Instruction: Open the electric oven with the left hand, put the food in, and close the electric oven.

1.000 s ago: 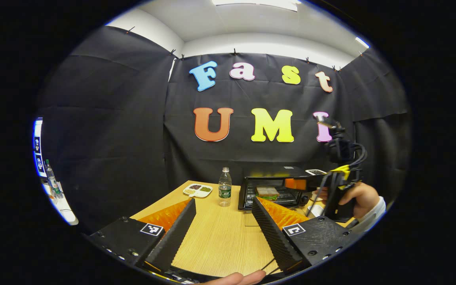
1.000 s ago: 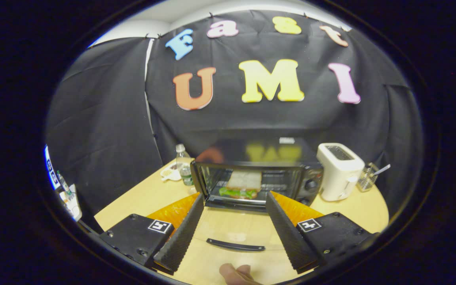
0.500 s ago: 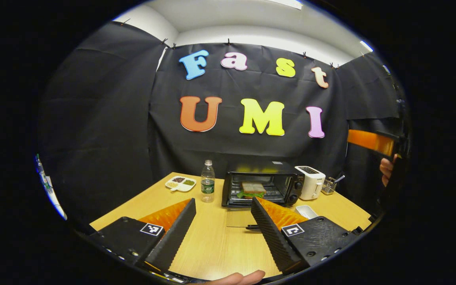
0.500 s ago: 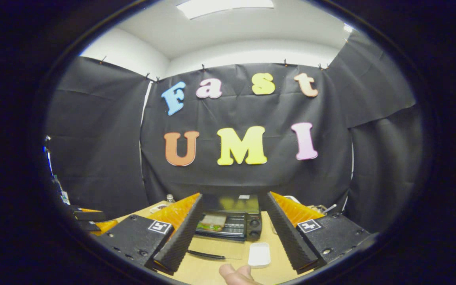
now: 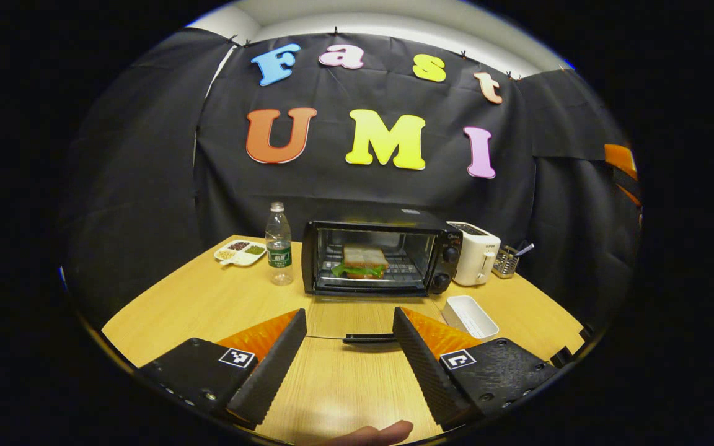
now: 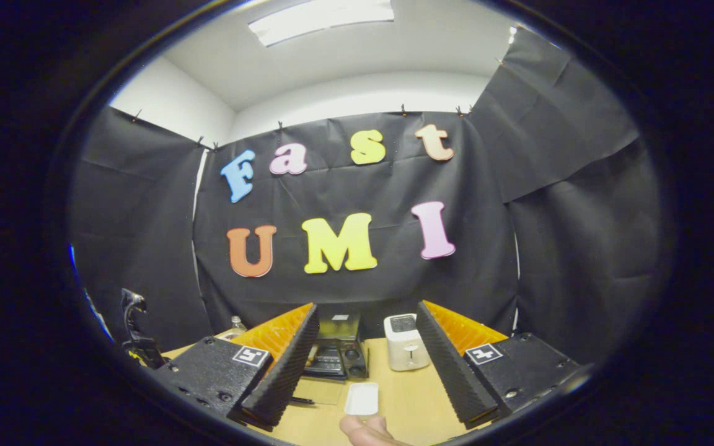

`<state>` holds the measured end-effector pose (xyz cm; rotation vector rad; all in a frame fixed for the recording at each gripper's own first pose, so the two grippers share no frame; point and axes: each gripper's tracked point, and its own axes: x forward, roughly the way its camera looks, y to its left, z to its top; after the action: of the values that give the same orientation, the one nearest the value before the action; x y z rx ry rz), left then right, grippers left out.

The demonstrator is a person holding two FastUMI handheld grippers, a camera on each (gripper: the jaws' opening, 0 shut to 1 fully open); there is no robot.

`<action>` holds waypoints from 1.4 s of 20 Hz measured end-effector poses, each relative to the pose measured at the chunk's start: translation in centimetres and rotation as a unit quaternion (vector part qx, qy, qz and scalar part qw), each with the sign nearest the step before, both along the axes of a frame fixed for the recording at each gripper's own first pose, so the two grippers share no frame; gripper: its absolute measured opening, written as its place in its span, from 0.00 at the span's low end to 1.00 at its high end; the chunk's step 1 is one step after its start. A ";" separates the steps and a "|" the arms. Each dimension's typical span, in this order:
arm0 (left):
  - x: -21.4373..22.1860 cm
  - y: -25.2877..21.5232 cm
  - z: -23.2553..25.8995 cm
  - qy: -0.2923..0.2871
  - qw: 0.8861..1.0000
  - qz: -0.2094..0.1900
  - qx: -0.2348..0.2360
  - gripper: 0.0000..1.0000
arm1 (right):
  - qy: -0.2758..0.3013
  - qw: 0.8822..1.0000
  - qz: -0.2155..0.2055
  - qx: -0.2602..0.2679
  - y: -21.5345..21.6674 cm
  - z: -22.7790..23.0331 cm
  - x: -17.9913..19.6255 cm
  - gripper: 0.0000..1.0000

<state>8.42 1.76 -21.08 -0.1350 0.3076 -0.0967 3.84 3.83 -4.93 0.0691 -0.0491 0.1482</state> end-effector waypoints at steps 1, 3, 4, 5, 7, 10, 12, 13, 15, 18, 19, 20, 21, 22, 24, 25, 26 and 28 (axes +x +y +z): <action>0.5 -0.8 -1.1 0.013 1.000 -0.004 -0.001 0.93 | 0.002 1.000 -0.011 -0.007 -1.1 -0.1 0.2 0.89; 1.4 -2.6 -3.5 0.040 0.999 -0.017 -0.001 0.93 | 0.002 1.000 -0.023 -0.019 -2.3 -0.6 0.4 1.00; 1.9 -3.6 -4.7 0.052 0.998 -0.024 0.001 0.93 | 0.002 1.000 -0.023 -0.018 -2.5 -0.8 0.4 1.00; 2.4 -4.4 -5.9 0.064 0.997 -0.031 0.003 0.93 | 0.000 1.000 -0.019 -0.013 -2.5 -0.9 0.6 1.00; 3.2 -5.7 -8.4 0.094 0.995 -0.043 0.008 0.93 | -0.003 1.000 -0.001 -0.003 -2.1 -1.1 1.0 0.89; 3.3 -7.0 -11.1 0.138 0.988 -0.059 0.019 0.93 | 0.000 1.000 0.001 -0.007 -2.4 -2.7 2.5 0.89; 3.8 -7.1 -12.2 0.148 0.987 -0.060 0.030 0.93 | 0.003 1.000 0.001 -0.010 -2.3 -3.4 3.2 0.89; 4.1 -7.2 -12.7 0.153 0.986 -0.058 0.032 0.94 | 0.003 1.000 0.003 -0.007 -2.3 -3.7 3.4 0.89; 4.9 -7.4 -13.0 0.157 0.985 -0.057 0.031 0.93 | 0.006 1.000 0.004 -0.001 -2.4 -4.3 3.8 0.89; 5.8 -7.2 -13.0 0.161 0.985 -0.049 0.046 0.93 | 0.009 1.000 0.002 0.007 -2.8 -4.9 4.6 0.89; 6.1 -7.2 -12.8 0.158 0.985 -0.049 0.058 0.93 | 0.011 1.000 0.002 0.011 -2.8 -5.1 4.7 0.89; 6.2 -7.2 -13.0 0.162 0.983 -0.046 0.068 0.93 | 0.013 1.000 0.002 0.014 -2.9 -5.3 4.8 0.89; 6.2 -7.1 -13.3 0.168 0.982 -0.043 0.074 0.92 | 0.019 1.000 0.003 0.019 -3.0 -5.6 5.0 0.89; 6.2 -7.1 -13.4 0.173 0.981 -0.039 0.077 0.92 | 0.022 0.999 0.007 0.022 -3.0 -6.0 5.1 0.89; 6.5 -7.2 -13.2 0.176 0.981 -0.033 0.076 0.93 | 0.031 0.999 0.009 0.022 -3.1 -6.5 5.1 0.89; 6.5 -7.2 -13.0 0.176 0.981 -0.031 0.072 0.93 | 0.033 0.999 0.007 0.018 -3.2 -6.7 5.2 0.89; 6.5 -7.3 -12.8 0.176 0.982 -0.031 0.067 0.94 | 0.035 0.999 0.003 0.015 -3.5 -6.9 5.2 0.89; 6.4 -7.4 -12.4 0.175 0.982 -0.030 0.060 0.94 | 0.036 0.999 -0.006 0.006 -3.8 -6.9 5.3 0.89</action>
<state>14.87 -5.61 -33.50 -0.0227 0.6688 -0.1142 9.18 -0.01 -11.81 0.0853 0.0208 0.1332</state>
